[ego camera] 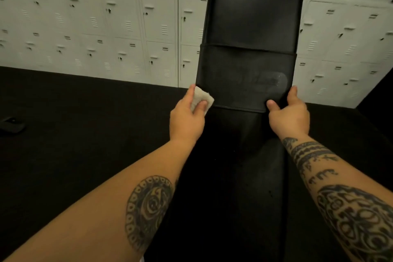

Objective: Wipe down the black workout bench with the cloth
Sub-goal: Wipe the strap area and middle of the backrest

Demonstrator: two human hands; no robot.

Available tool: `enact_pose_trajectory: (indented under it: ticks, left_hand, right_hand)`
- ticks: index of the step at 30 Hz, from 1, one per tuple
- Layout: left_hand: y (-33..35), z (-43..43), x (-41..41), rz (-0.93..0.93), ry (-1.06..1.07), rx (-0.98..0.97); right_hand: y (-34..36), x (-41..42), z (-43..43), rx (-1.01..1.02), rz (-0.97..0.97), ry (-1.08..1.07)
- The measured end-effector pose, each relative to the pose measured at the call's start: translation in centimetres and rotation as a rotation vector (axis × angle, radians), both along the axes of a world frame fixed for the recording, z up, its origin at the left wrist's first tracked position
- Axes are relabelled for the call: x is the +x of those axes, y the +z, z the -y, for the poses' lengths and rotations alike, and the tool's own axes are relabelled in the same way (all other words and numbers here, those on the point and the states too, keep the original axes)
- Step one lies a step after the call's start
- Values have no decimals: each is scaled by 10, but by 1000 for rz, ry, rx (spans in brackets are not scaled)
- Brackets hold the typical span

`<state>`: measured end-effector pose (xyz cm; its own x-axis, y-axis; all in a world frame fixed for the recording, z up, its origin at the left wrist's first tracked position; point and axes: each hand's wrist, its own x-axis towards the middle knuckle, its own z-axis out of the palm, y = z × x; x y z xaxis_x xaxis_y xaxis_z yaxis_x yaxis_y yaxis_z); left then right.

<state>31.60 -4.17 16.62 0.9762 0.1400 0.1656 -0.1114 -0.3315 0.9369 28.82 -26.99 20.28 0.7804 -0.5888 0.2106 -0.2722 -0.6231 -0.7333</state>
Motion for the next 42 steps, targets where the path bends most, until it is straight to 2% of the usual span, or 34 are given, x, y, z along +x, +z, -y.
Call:
enact_pose_trajectory:
  ticks: [3,8,14,17,23,28,31,37,40,42]
  left_hand:
    - [-14,-13,-3,-80,4,-20]
    - [-30,-30,-9,-111,-62,82]
    - [8,0,8,-14,29,83]
    - [-5,-2,0,-7,21,150]
    - [-38,-33,-31,-207,-35,292]
    - [2,-11,1,-54,31,155]
    - [12,2,6,-31,50,169]
    - [-39,-39,-36,-204,-82,375]
    - [-37,-52,-40,-341,-161,555]
    - [-24,-54,-39,-356,-191,701]
  right_hand:
    - [2,-1,0,10,-13,-8]
    - [1,1,0,53,-17,-21]
    - [-8,1,-4,102,31,-51]
    - [-9,1,-5,124,45,-43]
    - [-9,2,-4,117,41,-43]
    - [-10,-2,-3,104,60,-24]
    - [-8,-3,-1,97,35,-5]
    - [-2,-4,-1,98,0,0]
    - [7,-7,-2,135,-50,6]
    - [11,-10,-4,115,-124,-9]
